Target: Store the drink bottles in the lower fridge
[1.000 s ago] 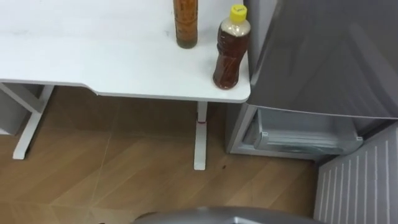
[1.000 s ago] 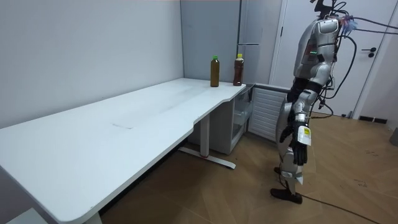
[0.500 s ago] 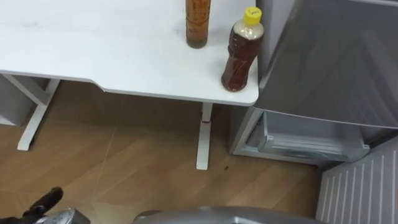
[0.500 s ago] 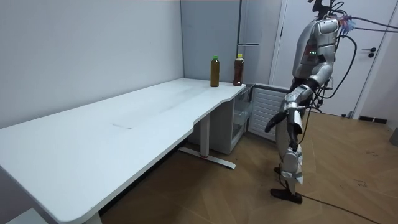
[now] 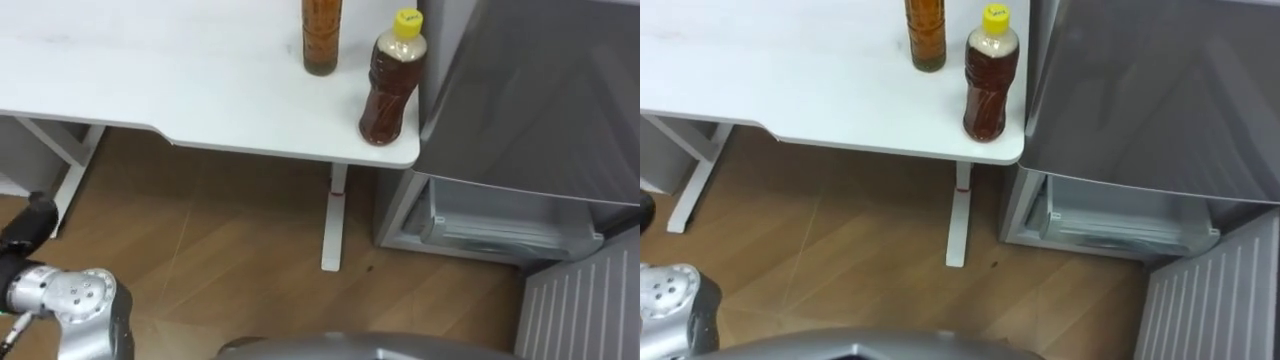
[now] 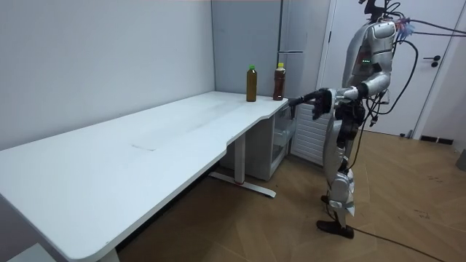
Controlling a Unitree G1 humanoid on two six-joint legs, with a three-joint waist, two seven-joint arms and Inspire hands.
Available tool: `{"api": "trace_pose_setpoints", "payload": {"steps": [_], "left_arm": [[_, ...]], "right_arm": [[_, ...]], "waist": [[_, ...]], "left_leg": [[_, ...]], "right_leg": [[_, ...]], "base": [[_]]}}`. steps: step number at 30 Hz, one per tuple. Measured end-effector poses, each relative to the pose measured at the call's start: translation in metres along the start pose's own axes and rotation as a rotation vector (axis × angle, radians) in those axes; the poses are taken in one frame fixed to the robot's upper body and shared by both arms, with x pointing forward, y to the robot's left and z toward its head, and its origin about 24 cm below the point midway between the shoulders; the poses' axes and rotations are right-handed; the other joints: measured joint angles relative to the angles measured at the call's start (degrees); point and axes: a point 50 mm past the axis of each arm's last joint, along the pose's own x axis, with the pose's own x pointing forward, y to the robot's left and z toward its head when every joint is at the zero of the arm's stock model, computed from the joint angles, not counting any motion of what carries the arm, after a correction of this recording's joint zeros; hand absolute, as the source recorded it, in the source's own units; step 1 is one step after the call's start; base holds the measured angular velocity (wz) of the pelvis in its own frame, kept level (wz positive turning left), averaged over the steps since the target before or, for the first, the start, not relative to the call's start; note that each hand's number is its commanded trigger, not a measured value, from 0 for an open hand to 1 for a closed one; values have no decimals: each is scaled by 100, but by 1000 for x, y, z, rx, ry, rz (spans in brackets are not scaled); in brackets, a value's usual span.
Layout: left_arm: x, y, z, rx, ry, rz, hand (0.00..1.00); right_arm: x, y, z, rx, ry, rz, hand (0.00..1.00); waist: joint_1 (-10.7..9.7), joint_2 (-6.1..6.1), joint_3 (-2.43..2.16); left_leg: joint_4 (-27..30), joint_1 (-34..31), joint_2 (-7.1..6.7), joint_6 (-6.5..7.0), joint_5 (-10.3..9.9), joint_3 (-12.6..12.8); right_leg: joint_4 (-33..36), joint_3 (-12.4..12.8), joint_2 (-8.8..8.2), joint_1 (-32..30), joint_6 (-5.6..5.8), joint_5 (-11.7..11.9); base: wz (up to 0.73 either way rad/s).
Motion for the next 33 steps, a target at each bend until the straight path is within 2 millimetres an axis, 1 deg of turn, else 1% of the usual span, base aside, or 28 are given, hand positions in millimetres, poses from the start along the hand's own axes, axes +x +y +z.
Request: {"api": "trace_pose_setpoints", "payload": {"steps": [2,6,8,11,14,16,19,21,22,23,26,28,29,33], "left_arm": [[-1,-6,15,-18,-83,-39,0],[-8,-16,26,-49,-126,-127,0],[-13,-23,42,-107,-166,-192,0],[-16,-27,60,-133,-254,-259,0],[-20,-31,79,-165,-340,-348,0],[-23,-34,84,-176,-360,-396,0],[-31,-39,92,-206,-384,-474,0],[-36,-45,96,-222,-395,-526,0],[-39,-48,97,-227,-400,-559,0],[-42,-51,98,-230,-401,-594,0],[-50,-57,99,-231,-405,-681,0],[-53,-60,99,-227,-407,-725,0],[-56,-62,99,-230,-405,-761,0],[-68,-69,99,-226,-404,-880,0]], "right_arm": [[0,0,0,-10,-1,4,0],[0,1,0,-12,-6,16,0],[0,1,1,-15,-6,27,0],[0,2,1,-13,-7,37,0],[0,0,1,-11,-12,57,0],[0,0,1,-12,-19,63,0],[0,-1,3,-13,-24,63,0],[1,-1,5,-14,-24,66,0],[1,-1,8,-15,-25,73,0],[1,-1,9,-22,-24,77,0],[1,0,12,-27,-23,84,0],[1,0,13,-38,-25,84,0],[1,0,13,-41,-25,84,0],[1,-1,15,-43,-31,79,0]], "waist": [[-31,-21,3],[-79,-26,8],[-108,-51,24],[-134,-57,28],[-250,-52,30],[-263,-42,34],[-280,-51,57],[-289,-83,76],[-294,-104,97],[-303,-117,101],[-373,-149,102],[-393,-146,100],[-428,-145,100],[-458,-143,98]], "left_leg": [[1,9,-2,1,0,4],[1,29,-2,1,0,6],[0,75,1,0,0,-1],[1,99,-1,1,0,-1],[4,97,-3,0,1,4],[4,106,-4,0,1,4],[6,75,-7,0,1,5],[0,65,-7,0,1,7],[-3,59,-7,0,1,7],[-3,47,-7,0,1,7],[-6,47,-6,0,1,12],[-11,46,-6,0,1,12],[-17,51,-6,0,1,8],[-25,74,-2,0,1,20]], "right_leg": [[1,3,-3,3,0,0],[-2,24,-1,15,0,0],[-12,25,1,62,0,0],[-27,32,1,99,1,-1],[-85,55,12,139,1,0],[-98,121,20,154,0,0],[-101,136,23,129,1,-1],[-100,139,24,109,1,-1],[-101,137,24,101,0,-1],[-102,132,24,89,1,-1],[-104,126,25,87,1,0],[-103,129,26,84,1,0],[-104,144,26,85,1,0],[-99,182,29,95,1,1]], "base": [[0],[-1],[0],[0],[4],[0],[0],[0],[0],[0],[0],[0],[0],[-2]]}}
